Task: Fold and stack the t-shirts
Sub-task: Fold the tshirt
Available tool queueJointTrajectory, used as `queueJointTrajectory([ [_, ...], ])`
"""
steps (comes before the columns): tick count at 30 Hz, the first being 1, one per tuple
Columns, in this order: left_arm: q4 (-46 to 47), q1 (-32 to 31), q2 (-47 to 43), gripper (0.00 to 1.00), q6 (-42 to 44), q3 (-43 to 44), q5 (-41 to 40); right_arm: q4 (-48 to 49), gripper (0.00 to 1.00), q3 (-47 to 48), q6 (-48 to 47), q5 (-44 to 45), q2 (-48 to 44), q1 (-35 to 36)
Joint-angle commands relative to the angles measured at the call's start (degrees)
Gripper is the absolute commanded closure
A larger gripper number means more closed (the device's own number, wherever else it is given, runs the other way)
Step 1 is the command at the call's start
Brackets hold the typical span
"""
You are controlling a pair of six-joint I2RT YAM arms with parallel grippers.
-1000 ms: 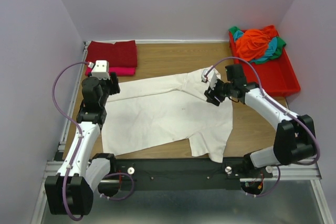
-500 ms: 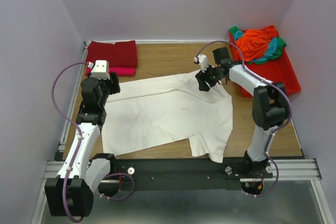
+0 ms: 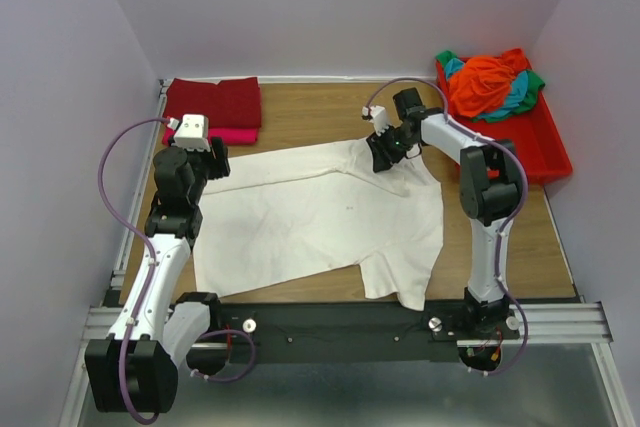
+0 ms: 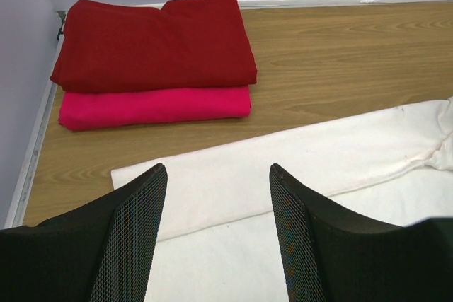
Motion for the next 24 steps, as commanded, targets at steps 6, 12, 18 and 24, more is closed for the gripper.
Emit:
queueJointTrajectory([
  [6, 1.5, -0.4, -0.2, 0.32, 0.4, -0.5, 1.5, -3.4, 0.69, -0.3, 0.2, -3.5, -1.3, 0.3],
  [12, 1.5, -0.4, 0.2, 0.33, 0.3, -0.4, 2.0, -4.0, 0.87, -1.5, 0.1, -4.9, -3.5, 0.8],
  [18, 1.5, -0.4, 0.3, 0.32, 0.3, -0.4, 2.0, -4.5, 0.98, -3.2, -1.6, -6.0, -5.9, 2.9],
  [24, 1.5, -0.4, 0.6, 0.32, 0.3, -0.4, 2.1, -5.9, 0.99, -6.2, -5.7, -6.1, -8.7, 9.6],
])
